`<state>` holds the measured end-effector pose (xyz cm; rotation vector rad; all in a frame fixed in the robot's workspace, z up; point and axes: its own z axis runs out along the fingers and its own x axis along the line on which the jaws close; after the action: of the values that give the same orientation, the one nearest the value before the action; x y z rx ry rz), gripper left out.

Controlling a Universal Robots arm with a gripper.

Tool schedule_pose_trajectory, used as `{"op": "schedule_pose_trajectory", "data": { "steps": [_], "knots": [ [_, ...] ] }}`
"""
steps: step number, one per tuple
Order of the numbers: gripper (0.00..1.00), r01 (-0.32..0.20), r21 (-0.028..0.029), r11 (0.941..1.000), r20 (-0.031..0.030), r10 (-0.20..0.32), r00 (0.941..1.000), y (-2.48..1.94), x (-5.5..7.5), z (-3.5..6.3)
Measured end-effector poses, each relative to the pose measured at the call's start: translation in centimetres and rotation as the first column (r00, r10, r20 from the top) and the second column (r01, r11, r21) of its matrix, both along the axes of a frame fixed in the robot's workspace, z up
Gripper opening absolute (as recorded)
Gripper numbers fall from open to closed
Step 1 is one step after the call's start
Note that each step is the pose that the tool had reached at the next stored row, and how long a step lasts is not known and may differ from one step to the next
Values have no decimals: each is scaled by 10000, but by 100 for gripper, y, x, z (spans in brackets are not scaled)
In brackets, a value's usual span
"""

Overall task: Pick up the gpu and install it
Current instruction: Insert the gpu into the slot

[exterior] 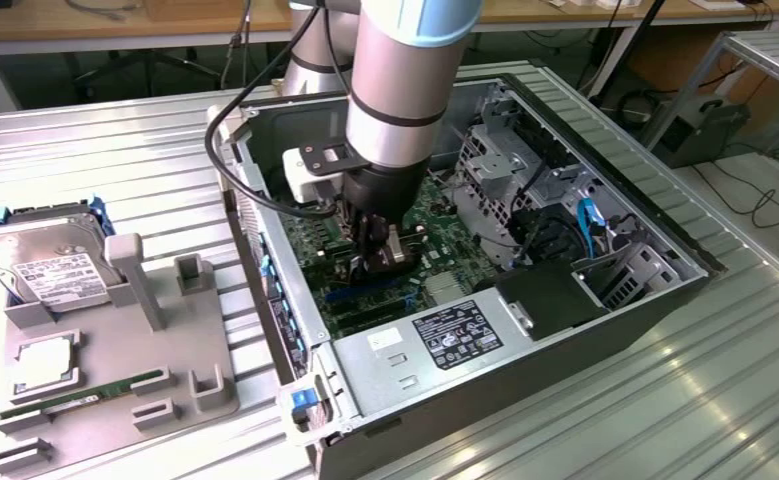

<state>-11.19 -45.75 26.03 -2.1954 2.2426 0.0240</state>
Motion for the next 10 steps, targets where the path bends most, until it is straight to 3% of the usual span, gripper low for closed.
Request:
{"op": "schedule_pose_trajectory", "data": {
  "steps": [10],
  "knots": [
    [26,0,-5,10000,-2,0,10000,0,0,-46]
  ]
}}
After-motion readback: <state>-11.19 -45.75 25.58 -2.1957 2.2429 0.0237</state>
